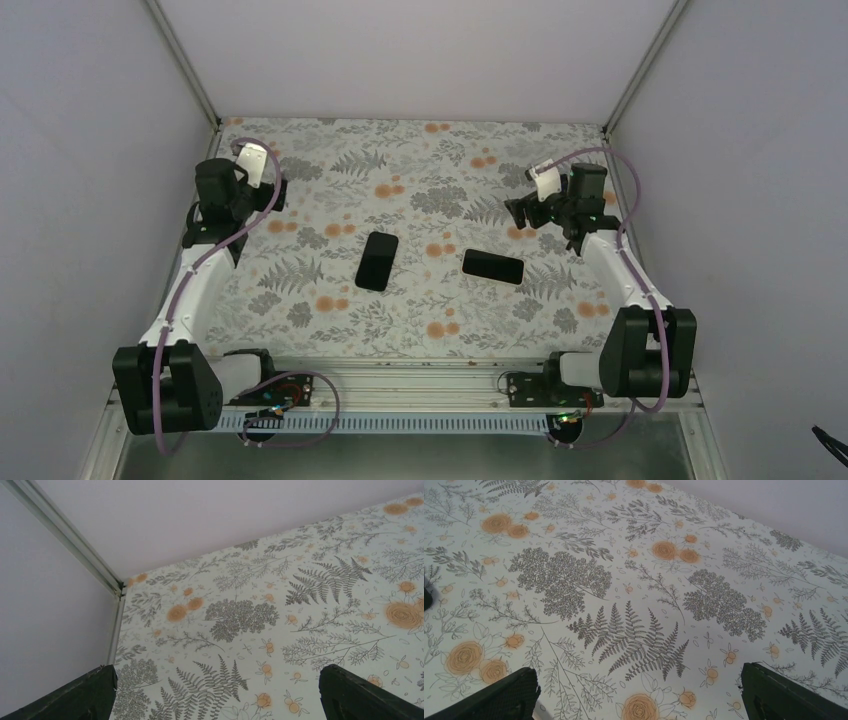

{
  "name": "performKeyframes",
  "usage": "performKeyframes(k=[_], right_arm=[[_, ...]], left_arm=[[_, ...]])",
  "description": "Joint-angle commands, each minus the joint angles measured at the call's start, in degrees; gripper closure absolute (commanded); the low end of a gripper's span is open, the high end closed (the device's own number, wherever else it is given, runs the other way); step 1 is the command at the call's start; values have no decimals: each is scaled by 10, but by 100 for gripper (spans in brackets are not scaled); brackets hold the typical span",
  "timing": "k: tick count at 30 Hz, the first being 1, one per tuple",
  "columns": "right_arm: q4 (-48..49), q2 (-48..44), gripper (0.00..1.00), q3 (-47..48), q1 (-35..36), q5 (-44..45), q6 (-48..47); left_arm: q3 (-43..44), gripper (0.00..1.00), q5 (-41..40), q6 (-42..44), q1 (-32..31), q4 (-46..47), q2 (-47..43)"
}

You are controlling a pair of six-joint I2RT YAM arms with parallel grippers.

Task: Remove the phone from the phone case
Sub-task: Adjust the phone at the center of the board.

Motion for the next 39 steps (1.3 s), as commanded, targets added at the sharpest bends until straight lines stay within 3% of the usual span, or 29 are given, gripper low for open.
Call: performKeyframes(k=[1,5,9,13,18,22,28,39], right_arm=[[-29,-5,0,17,-7,-13,-38],[-91,-3,0,24,-2,-32,-117],[-215,-6,0,38,60,-11,-209],[-199,-46,0,-23,170,89,-224],[-181,-17,0,-49,234,149,-220],[-172,0,0,-64,241,185,-224],[-138,-52,0,-147,237,276,-251],[-90,-43,0,-199,195,346,-269]], left_arm=[[33,0,-2,10,-3,-28,8],[33,0,8,19,-3,-33,7],[20,0,13,34,-3,-25,-4],[15,0,20,41,-3,-22,-11],[12,0,31,46,-3,-25,-9],[4,0,30,50,-3,-25,-13],[-17,0,22,68,-4,-17,-22],[-13,0,40,61,-3,-11,-8]])
